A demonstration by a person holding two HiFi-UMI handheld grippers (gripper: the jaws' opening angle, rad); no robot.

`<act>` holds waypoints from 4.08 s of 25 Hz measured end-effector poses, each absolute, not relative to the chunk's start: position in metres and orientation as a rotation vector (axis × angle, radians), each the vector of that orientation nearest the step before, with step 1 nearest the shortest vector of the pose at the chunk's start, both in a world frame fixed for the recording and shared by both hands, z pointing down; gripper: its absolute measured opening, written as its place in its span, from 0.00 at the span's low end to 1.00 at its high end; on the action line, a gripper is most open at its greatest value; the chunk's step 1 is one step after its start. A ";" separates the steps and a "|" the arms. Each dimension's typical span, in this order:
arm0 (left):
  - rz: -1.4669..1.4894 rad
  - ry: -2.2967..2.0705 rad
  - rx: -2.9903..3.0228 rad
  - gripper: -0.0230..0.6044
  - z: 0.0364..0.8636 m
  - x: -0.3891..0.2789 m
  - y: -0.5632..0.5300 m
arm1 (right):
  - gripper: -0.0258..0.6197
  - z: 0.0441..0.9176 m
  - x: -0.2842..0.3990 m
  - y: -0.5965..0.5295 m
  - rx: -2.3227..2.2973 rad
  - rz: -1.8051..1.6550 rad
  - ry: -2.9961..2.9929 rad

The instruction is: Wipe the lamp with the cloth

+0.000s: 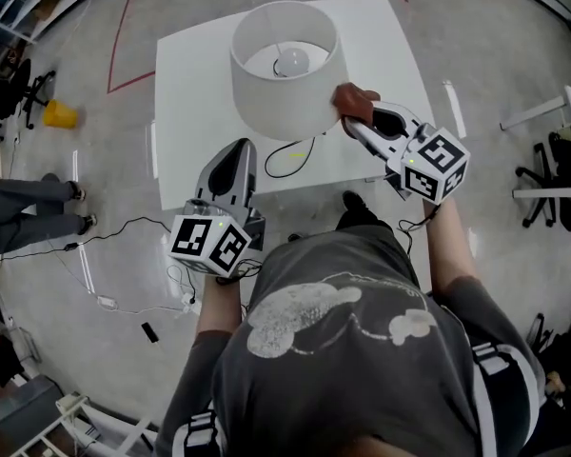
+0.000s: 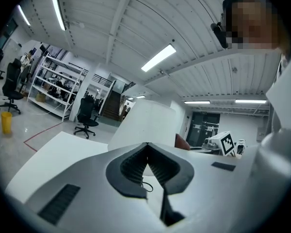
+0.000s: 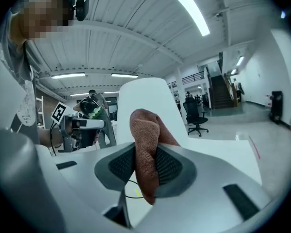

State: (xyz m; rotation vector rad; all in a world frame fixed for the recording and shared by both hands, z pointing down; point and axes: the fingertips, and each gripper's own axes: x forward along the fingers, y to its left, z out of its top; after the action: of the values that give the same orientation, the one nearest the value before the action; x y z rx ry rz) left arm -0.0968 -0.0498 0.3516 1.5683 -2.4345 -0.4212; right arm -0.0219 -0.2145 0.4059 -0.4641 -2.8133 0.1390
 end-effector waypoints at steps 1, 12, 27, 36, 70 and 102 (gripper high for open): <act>-0.419 -2.425 1.570 0.05 0.353 -0.096 -0.047 | 0.19 0.411 -0.019 -0.212 -0.436 0.161 -2.804; -0.449 -2.318 1.634 0.05 0.372 -0.071 -0.021 | 0.19 0.433 0.020 -0.176 -0.279 0.187 -2.744; -0.427 -2.465 1.579 0.05 0.330 -0.052 -0.041 | 0.19 0.288 -0.026 -0.162 -0.607 -0.014 -2.968; -0.411 -2.505 1.430 0.05 0.344 -0.057 -0.041 | 0.19 0.356 -0.026 -0.126 -0.749 0.009 -2.767; -0.435 -2.058 1.959 0.05 0.350 -0.157 0.035 | 0.19 0.289 -0.079 -0.086 0.119 0.173 -3.052; -0.336 -2.085 1.846 0.05 0.372 -0.242 0.020 | 0.19 0.420 -0.152 -0.005 -0.156 0.448 -2.745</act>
State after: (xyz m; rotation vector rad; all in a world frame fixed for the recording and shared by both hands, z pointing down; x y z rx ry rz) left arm -0.2424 0.0200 0.3723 1.8465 -2.0850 -0.3358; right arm -0.1515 -0.0048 0.4196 -0.1557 -2.7452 0.4477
